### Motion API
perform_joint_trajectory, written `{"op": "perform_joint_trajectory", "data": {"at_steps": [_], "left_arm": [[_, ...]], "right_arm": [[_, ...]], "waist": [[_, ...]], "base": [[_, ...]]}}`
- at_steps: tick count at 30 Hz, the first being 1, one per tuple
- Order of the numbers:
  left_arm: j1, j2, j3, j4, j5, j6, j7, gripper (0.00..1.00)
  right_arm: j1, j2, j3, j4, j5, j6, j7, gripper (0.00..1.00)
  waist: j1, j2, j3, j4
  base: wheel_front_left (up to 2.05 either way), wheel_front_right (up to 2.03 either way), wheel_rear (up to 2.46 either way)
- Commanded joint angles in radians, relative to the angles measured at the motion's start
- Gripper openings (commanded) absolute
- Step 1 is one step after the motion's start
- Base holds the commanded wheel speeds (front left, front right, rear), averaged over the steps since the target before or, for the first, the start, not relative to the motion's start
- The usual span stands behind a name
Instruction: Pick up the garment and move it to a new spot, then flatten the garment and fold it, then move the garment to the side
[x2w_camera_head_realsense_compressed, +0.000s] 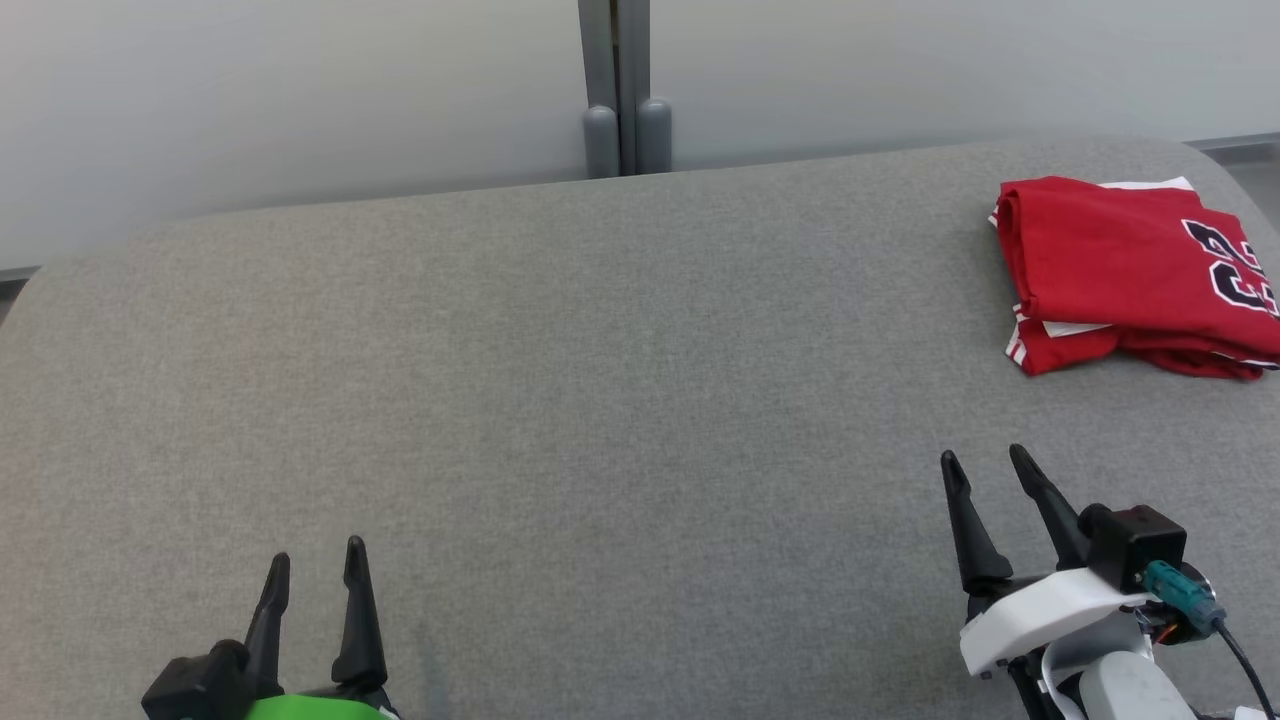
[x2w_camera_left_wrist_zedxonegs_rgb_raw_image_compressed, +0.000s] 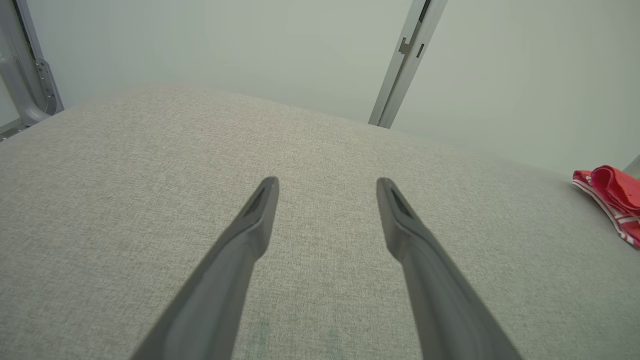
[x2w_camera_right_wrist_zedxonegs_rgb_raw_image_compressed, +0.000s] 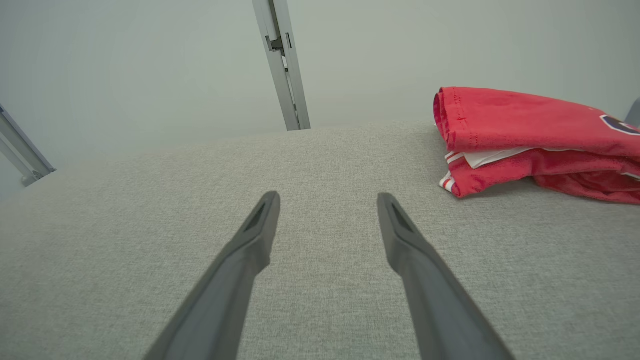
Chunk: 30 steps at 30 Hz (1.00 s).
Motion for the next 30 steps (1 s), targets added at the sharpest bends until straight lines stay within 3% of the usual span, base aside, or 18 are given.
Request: {"op": "perform_joint_trajectory", "data": {"at_steps": [1,5,30], "left_arm": [[0.000,0.000,0.001,0.000,0.000,0.001,0.000,0.00],[0.003,-0.004,-0.002,0.032,-0.002,0.001,0.006,0.00],[-0.063,-0.001,0.045,0.031,-0.386,0.001,0.120,0.00]], "right_arm": [[0.000,0.000,0.001,0.000,0.000,0.000,0.000,0.00],[0.012,0.007,0.001,0.029,0.002,0.000,0.004,0.00],[0.004,0.003,-0.040,-0.001,0.432,0.000,0.120,0.00]], "waist": [[0.0000,0.0000,0.000,0.000],[0.0000,0.0000,-0.001,0.001],[0.0000,0.0000,-0.009,0.009]], "base": [[0.00,0.00,0.00],[0.00,0.00,0.00],[0.00,0.00,0.00]]}}
